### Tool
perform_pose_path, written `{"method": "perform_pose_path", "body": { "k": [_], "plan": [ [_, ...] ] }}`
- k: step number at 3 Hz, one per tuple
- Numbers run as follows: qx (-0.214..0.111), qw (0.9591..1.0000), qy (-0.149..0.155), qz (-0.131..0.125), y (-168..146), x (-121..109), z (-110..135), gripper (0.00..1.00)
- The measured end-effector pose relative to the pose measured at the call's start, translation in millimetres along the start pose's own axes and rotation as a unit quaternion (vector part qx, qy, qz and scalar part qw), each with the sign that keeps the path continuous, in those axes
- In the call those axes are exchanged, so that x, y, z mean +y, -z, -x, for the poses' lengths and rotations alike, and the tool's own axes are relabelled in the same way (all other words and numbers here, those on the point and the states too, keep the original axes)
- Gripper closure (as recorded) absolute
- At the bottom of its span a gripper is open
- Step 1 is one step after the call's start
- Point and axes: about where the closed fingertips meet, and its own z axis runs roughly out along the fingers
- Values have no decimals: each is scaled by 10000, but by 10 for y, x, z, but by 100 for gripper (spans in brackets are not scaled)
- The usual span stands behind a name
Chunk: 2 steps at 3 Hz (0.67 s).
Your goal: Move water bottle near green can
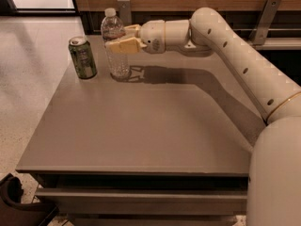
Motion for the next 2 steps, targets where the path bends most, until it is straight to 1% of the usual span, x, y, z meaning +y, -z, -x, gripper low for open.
{"method": "perform_pose_path", "body": {
  "k": [1, 2],
  "plan": [
    [-40, 10000, -77, 25, -3, -8, -22, 100],
    [-102, 9999, -76, 23, -48, 87, -101, 100]
  ]
}}
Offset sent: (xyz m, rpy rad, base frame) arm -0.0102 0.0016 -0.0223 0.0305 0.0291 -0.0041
